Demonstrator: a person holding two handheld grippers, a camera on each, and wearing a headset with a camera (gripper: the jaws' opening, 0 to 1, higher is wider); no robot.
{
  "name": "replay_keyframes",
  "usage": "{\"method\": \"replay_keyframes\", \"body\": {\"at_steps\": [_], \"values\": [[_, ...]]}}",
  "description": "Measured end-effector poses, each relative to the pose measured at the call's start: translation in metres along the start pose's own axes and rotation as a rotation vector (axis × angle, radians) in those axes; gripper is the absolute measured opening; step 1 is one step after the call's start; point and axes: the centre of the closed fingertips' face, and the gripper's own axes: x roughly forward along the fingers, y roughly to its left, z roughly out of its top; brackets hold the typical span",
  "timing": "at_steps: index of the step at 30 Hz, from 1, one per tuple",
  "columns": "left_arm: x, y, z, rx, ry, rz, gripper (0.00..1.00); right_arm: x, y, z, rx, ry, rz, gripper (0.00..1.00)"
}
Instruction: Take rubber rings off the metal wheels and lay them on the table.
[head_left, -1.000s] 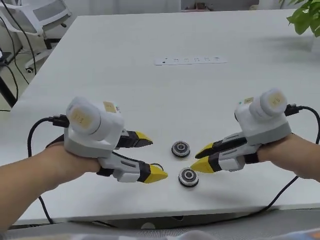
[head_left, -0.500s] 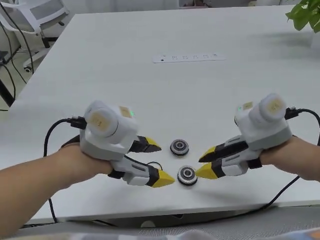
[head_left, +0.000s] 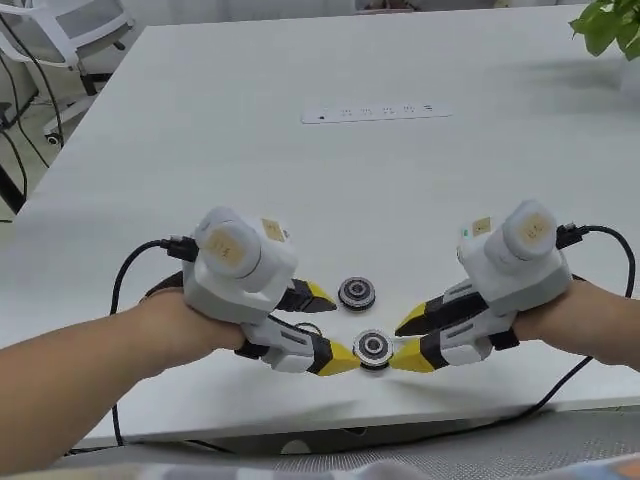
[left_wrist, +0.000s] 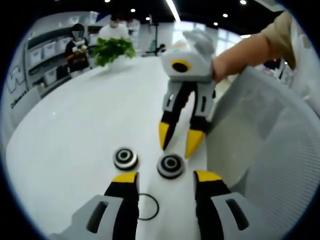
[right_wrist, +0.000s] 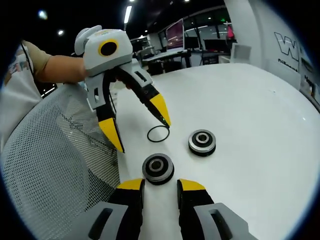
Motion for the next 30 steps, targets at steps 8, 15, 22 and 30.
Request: {"method": "replay_keyframes", "body": {"at_steps": [8, 15, 22, 30], "values": [[0.010, -0.004, 0.002, 0.008, 0.005, -0.015, 0.39, 0.004, 0.001, 0.000, -0.031, 0.007, 0.001, 0.22], [0.021, -0.008, 0.001, 0.022, 0.022, -0.033, 0.34, 0.005, 0.000, 0.000, -0.033, 0.006, -0.002, 0.22], [0.028, -0.011, 0.002, 0.034, 0.026, -0.040, 0.28, 0.006, 0.000, 0.000, -0.028, 0.001, 0.002, 0.22], [0.031, -0.012, 0.002, 0.068, 0.030, -0.034, 0.19, 0.007, 0.001, 0.001, -0.029, -0.005, 0.006, 0.22]]}}
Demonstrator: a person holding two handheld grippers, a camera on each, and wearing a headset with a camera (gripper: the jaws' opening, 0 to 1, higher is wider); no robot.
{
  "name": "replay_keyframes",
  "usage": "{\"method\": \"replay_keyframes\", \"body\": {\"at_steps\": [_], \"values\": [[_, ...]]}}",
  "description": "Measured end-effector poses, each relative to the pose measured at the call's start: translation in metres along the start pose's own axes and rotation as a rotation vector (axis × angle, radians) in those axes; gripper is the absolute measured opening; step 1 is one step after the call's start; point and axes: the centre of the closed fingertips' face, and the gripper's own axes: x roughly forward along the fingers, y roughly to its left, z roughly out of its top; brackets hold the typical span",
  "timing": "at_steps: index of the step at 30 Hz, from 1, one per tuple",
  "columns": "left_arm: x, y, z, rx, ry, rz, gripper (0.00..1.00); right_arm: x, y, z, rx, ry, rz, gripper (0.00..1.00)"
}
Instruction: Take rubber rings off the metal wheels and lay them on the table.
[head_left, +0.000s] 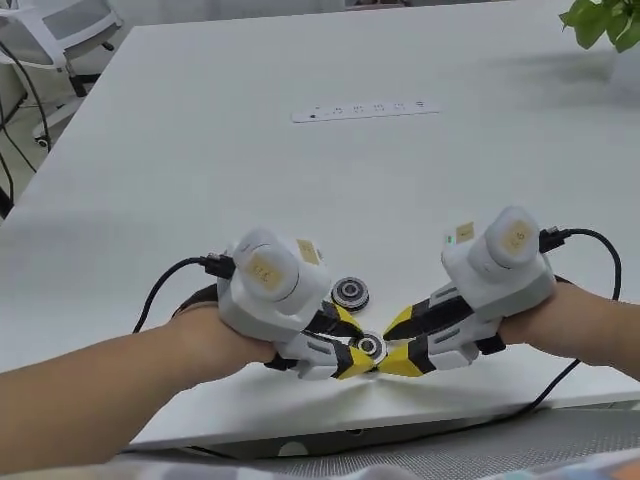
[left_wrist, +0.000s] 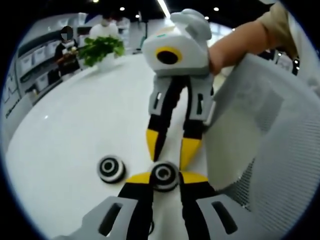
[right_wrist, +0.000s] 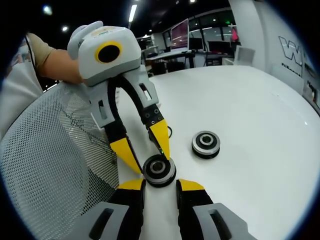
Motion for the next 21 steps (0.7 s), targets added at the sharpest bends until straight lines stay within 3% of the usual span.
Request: {"method": "replay_keyframes", "body": {"at_steps": [10, 12, 21], "values": [[0.0007, 0.0018, -0.0013, 0.079, 0.001, 0.045, 0.13, 0.0028, 0.0004, -0.0020, -0.036, 0.017, 0.000, 0.19], [0.0006, 0.0022, -0.0012, 0.082, 0.000, 0.047, 0.13, 0.0031, -0.0007, -0.0034, -0.065, 0.024, -0.007, 0.17], [0.0010, 0.0030, -0.0014, 0.072, -0.013, 0.056, 0.13, 0.0003, 0.0002, -0.0051, -0.069, 0.031, -0.013, 0.12]]}}
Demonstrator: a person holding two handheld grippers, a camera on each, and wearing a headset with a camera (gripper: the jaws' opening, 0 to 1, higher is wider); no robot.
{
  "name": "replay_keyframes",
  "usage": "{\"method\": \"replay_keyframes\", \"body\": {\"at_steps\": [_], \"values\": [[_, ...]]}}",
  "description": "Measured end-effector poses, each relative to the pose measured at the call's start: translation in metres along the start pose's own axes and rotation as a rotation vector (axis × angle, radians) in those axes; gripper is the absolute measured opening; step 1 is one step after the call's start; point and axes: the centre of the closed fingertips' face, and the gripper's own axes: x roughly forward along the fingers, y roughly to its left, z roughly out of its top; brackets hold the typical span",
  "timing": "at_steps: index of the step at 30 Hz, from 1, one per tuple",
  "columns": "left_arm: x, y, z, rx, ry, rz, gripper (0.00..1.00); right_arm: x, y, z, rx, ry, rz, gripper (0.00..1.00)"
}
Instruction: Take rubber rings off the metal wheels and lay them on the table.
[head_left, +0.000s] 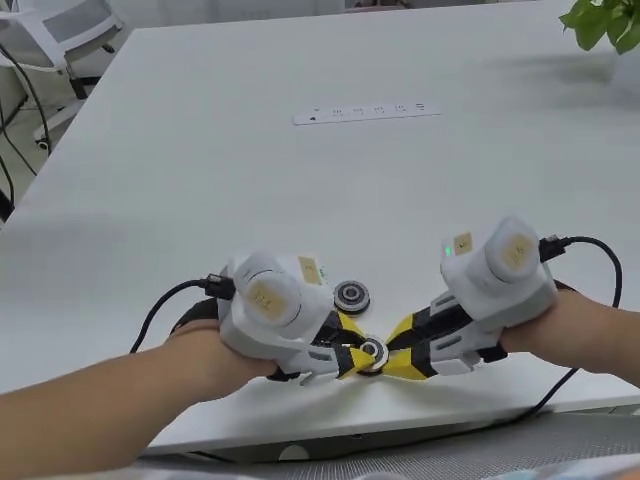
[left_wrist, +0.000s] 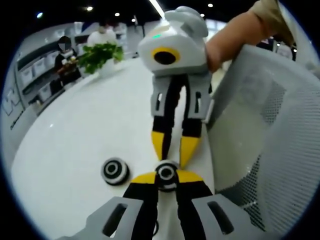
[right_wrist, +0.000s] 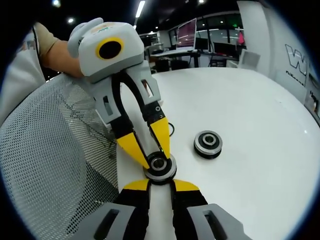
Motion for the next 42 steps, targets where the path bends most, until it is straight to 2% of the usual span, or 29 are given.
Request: {"method": "replay_keyframes", "body": {"at_steps": [1, 2, 3, 6, 14, 20, 28, 34, 38, 42], "values": [[0.000, 0.000, 0.000, 0.000, -0.001, 0.000, 0.13, -0.002, -0.005, -0.005, -0.023, 0.029, -0.024, 0.04], [0.000, 0.000, 0.000, -0.002, -0.003, -0.001, 0.13, -0.003, -0.004, -0.004, -0.039, 0.019, -0.017, 0.00], [0.000, 0.000, 0.000, -0.003, -0.003, -0.001, 0.13, -0.002, -0.001, -0.002, 0.003, 0.009, -0.005, 0.00], [0.000, 0.000, 0.000, -0.003, -0.004, 0.002, 0.13, -0.002, -0.003, -0.003, -0.002, 0.013, -0.013, 0.00], [0.000, 0.001, 0.000, 0.008, -0.005, 0.008, 0.13, -0.002, -0.006, -0.003, 0.080, -0.004, -0.012, 0.00], [0.001, 0.002, 0.001, 0.003, -0.005, 0.014, 0.13, -0.003, -0.010, -0.003, 0.205, -0.044, -0.003, 0.00], [0.002, 0.002, 0.001, 0.000, -0.002, 0.017, 0.12, -0.007, -0.011, -0.001, 0.276, -0.079, 0.002, 0.00], [0.002, 0.003, 0.001, -0.001, -0.003, 0.020, 0.12, -0.012, -0.013, 0.008, 0.393, -0.167, 0.014, 0.00], [0.002, 0.003, 0.001, 0.000, -0.002, 0.022, 0.12, -0.012, -0.012, 0.008, 0.391, -0.165, 0.014, 0.00], [0.002, 0.003, 0.001, 0.000, -0.001, 0.025, 0.12, -0.013, -0.010, 0.010, 0.422, -0.185, 0.024, 0.00]]}}
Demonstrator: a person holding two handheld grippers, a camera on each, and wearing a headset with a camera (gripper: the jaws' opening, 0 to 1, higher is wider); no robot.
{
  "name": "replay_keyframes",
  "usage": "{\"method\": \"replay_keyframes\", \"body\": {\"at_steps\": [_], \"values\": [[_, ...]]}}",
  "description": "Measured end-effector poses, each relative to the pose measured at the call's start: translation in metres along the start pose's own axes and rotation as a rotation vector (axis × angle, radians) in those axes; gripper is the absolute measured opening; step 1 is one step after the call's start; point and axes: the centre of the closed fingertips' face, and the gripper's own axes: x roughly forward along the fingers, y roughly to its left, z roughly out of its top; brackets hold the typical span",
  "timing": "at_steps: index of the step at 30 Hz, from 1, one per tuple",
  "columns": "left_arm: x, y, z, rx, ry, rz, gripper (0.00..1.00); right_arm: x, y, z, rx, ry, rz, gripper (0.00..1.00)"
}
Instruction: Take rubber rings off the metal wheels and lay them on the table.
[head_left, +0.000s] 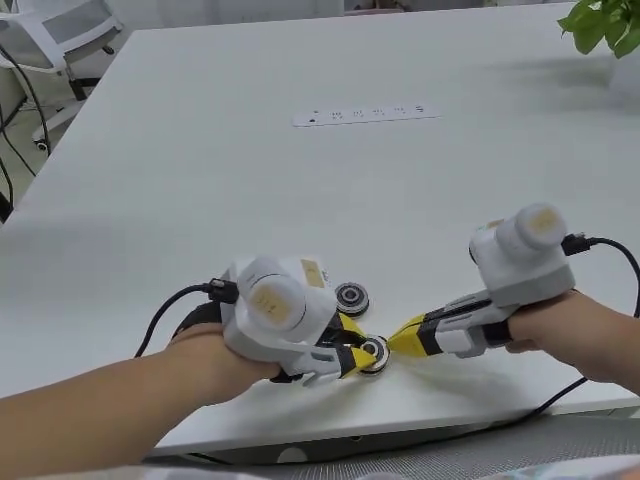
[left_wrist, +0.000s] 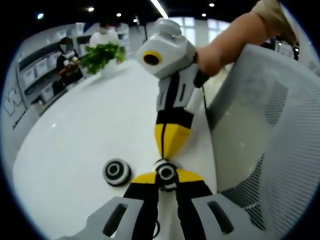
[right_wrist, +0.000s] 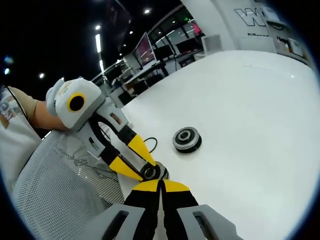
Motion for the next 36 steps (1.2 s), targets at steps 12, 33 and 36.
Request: {"method": "replay_keyframes", "body": {"at_steps": [12, 33, 36], "values": [[0.000, 0.001, 0.000, -0.003, 0.005, 0.007, 0.12, 0.000, 0.003, 0.002, 0.052, -0.012, 0.011, 0.00], [0.000, 0.000, -0.001, 0.004, 0.018, 0.011, 0.12, 0.004, 0.015, 0.005, 0.076, -0.010, 0.057, 0.00], [0.000, 0.000, -0.001, 0.005, 0.018, 0.011, 0.12, 0.005, 0.016, 0.006, 0.072, -0.012, 0.066, 0.00]]}}
